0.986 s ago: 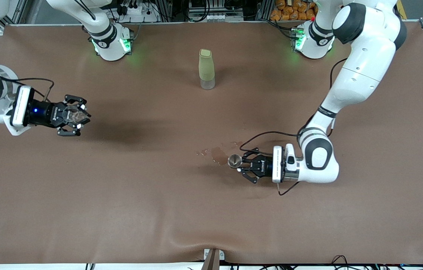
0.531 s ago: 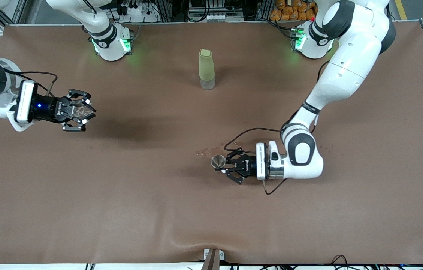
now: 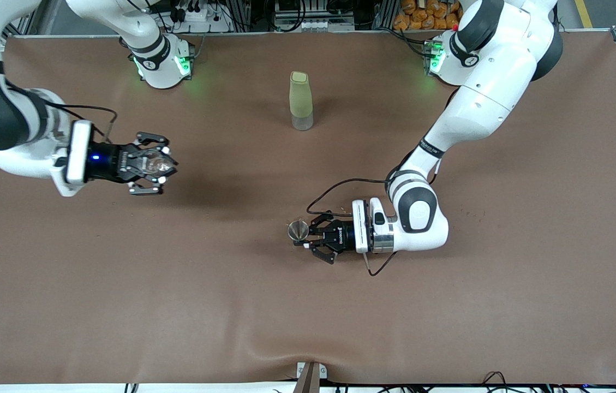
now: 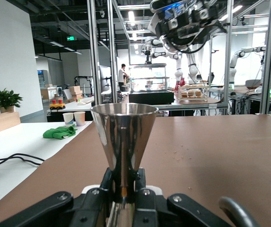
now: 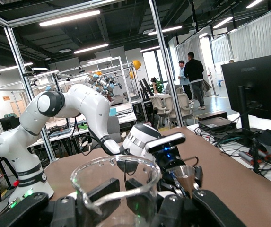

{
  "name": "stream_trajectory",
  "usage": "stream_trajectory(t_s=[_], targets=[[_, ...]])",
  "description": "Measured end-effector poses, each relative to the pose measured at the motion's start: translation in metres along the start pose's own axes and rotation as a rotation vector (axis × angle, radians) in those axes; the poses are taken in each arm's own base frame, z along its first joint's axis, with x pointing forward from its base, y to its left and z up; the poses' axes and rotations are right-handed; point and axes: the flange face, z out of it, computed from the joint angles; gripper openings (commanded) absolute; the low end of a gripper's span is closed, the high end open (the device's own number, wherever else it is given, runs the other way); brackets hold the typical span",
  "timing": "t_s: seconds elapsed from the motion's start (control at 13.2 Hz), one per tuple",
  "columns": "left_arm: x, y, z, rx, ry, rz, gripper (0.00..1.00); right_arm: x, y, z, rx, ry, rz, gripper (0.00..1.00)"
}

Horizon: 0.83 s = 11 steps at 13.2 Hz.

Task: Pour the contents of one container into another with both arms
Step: 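Lift the beaker with the right gripper while the left gripper brings the jigger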

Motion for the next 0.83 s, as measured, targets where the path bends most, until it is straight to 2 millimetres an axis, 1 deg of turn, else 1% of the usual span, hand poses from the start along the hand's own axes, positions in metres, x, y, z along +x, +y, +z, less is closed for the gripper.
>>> stream_trajectory(t_s=[0.38, 0.61, 0.83], targets=[[-0.003, 0.008, 0.012, 0.014, -0.003, -0.019, 0.00, -0.005, -0.007, 0.077, -0.020, 0.024, 0.023, 0.00], [-0.004, 0.015, 0.024, 0.029, -0.003, -0.046, 0.00, -0.011, -0.007, 0.121, -0.061, 0.042, 0.035, 0.00], [-0.006, 0.018, 0.029, 0.040, -0.023, -0.048, 0.00, -0.024, -0.005, 0.166, -0.085, 0.090, 0.037, 0.00]])
